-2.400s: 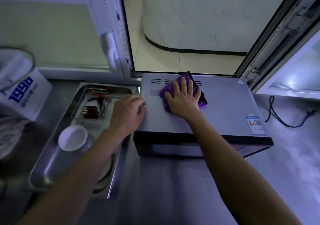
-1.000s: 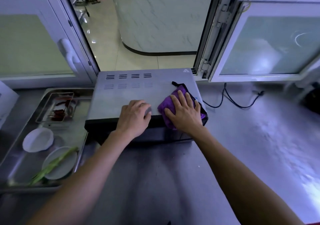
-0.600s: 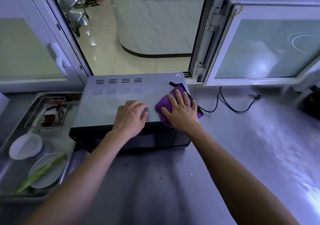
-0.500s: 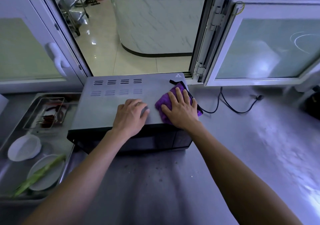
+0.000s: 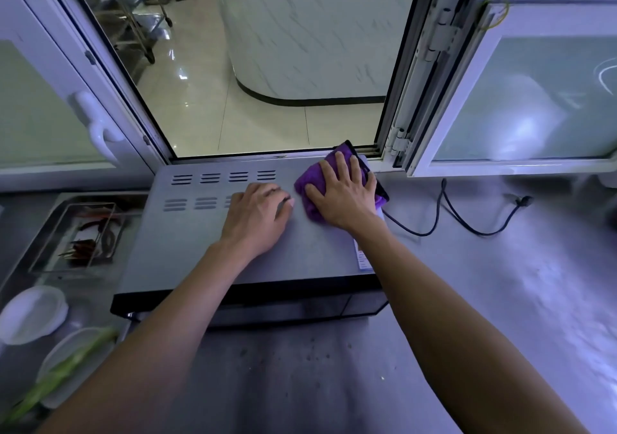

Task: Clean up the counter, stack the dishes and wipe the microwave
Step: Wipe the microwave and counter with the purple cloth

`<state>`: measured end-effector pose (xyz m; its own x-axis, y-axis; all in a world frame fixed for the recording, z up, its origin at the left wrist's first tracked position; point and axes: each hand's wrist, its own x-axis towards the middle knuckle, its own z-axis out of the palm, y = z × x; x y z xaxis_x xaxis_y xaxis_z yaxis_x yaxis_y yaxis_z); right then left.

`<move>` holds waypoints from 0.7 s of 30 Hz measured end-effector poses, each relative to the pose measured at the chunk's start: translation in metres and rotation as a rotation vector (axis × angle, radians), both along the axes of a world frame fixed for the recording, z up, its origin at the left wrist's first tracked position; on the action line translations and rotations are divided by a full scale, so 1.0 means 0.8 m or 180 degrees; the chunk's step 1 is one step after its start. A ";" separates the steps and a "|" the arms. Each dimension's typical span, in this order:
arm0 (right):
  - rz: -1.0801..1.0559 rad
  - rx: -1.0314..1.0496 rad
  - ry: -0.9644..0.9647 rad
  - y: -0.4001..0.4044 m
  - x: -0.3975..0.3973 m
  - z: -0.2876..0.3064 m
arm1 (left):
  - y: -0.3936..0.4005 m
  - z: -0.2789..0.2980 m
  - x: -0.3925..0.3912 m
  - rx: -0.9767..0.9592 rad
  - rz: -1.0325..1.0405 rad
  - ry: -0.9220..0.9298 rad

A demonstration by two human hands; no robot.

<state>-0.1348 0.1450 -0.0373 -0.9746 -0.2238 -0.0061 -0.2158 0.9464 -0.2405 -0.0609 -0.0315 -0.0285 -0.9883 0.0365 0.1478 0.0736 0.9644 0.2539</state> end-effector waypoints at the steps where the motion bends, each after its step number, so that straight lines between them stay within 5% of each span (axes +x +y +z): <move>1: 0.0001 0.0010 -0.0006 -0.004 -0.007 0.000 | -0.004 0.000 -0.001 0.0041 0.0007 -0.0003; 21: 0.0276 0.0081 -0.0189 -0.200 0.082 0.006 | -0.203 0.017 0.115 0.0066 0.0292 0.0190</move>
